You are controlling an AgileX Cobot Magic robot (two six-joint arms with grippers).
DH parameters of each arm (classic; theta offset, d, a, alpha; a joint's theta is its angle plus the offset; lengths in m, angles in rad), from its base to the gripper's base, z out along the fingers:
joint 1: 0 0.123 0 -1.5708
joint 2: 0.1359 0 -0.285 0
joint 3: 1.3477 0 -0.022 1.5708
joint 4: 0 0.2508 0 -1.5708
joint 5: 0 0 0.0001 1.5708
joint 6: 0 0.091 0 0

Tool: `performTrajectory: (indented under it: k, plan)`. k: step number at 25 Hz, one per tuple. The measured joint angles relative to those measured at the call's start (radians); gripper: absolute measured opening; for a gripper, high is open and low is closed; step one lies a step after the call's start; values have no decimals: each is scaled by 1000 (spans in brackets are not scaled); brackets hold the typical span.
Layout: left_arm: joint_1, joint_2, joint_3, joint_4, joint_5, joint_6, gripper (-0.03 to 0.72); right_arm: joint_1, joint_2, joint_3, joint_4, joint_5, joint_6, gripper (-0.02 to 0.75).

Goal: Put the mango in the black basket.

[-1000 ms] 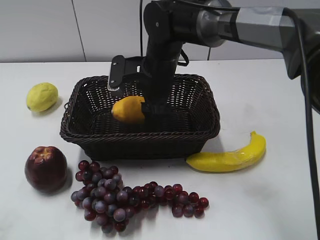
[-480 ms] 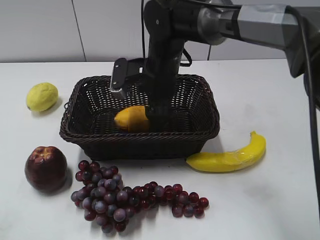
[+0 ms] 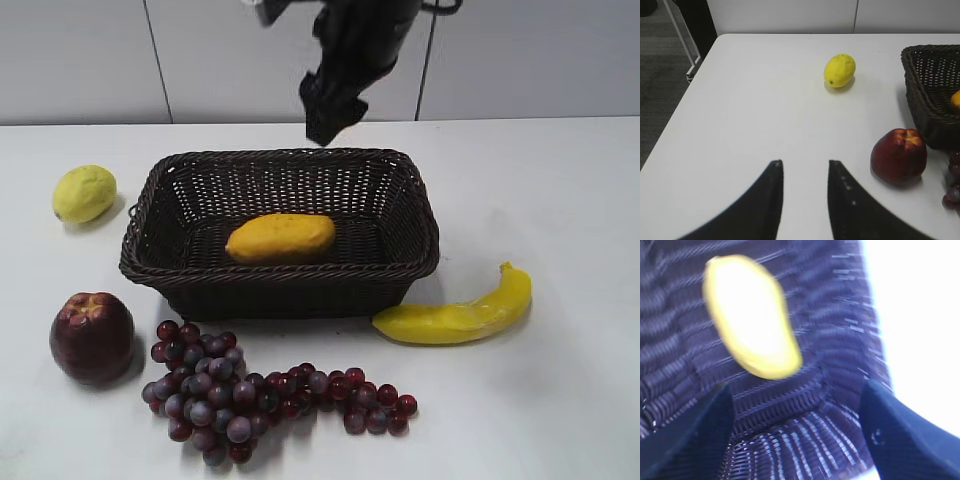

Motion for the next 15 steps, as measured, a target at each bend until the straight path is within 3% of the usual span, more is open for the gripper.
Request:
performTrajectory:
  k: [5, 8, 15]
  plan:
    - [0, 0, 0, 0, 0, 0, 240, -94, -94, 0, -45, -20, 334, 596]
    - [0, 0, 0, 0, 0, 0, 240, -169, -134, 0, -87, 59, 498, 596]
    - [0, 0, 0, 0, 0, 0, 240, -366, -154, 14, -63, 110, 601, 596]
